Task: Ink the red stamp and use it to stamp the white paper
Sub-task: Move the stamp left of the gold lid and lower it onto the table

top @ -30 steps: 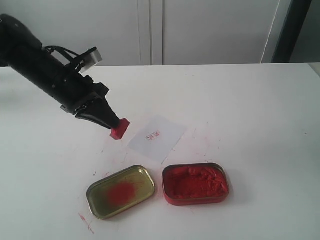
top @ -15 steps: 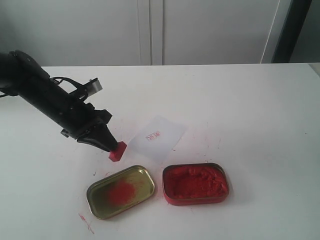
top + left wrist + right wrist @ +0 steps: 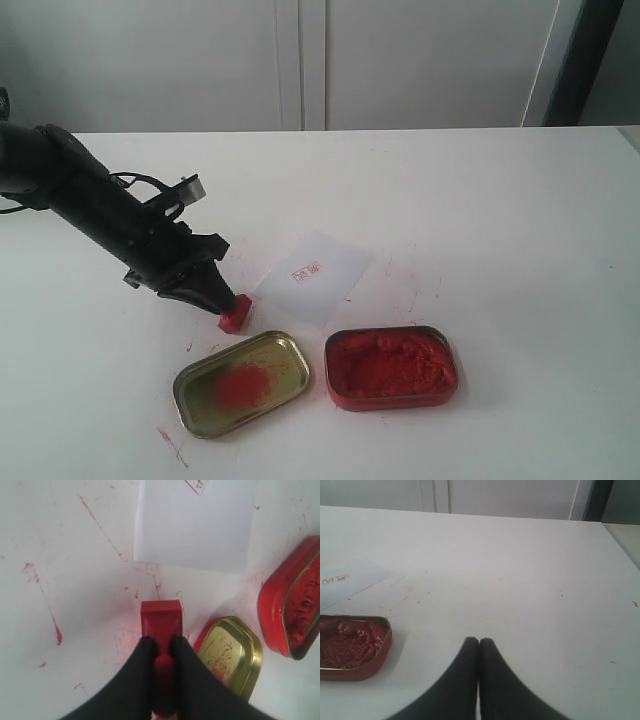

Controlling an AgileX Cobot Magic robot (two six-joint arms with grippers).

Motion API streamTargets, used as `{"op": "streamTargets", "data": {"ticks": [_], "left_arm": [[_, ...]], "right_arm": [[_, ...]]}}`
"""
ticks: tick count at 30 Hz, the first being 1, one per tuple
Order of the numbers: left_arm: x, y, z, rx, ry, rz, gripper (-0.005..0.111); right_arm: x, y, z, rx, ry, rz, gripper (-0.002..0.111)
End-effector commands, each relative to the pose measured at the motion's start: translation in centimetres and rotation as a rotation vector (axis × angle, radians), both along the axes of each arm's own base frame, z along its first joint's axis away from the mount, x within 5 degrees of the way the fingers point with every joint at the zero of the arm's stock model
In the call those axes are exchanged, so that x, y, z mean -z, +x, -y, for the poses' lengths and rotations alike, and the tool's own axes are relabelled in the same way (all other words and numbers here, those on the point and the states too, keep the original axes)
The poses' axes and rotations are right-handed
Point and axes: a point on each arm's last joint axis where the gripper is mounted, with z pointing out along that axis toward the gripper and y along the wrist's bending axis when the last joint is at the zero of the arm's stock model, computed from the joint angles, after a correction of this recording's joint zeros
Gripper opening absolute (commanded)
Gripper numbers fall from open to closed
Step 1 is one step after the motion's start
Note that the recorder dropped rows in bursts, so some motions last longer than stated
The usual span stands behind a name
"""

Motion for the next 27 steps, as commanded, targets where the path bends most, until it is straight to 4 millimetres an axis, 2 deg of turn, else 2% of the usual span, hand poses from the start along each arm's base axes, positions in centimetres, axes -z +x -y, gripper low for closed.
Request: {"op": "streamTargets", "data": {"ticks": [1, 3, 6, 13, 23, 27], "left_arm": [[0.12, -0.14, 0.02, -0.015, -0.01, -0.028, 0.0], [0.13, -0.13, 0.0, -0.031, -0.007, -0.04, 0.0], [0.24, -0.15, -0.13, -0.035, 0.012, -0.045, 0.011], [-0.02, -0.14, -0.19, -0.034, 0.015, -0.033, 0.051], [0.0, -0.15, -0.21, -0.042, 0.02, -0.041, 0.054], [0.2, -0.19, -0.66, -0.055, 0.081, -0.05, 0.062]], "right_arm": [[0.0, 0.02, 0.02, 0.004, 0.001, 0.016, 0.0], [0.0, 0.02, 0.02, 0.004, 0.001, 0.016, 0.0], [0.0, 0.02, 0.02, 0.004, 0.001, 0.016, 0.0], [0.0, 0.02, 0.02, 0.004, 0.001, 0.016, 0.0], [0.0, 0.02, 0.02, 0.004, 0.001, 0.016, 0.0], [0.0, 0.02, 0.02, 0.004, 0.001, 0.016, 0.0]]}}
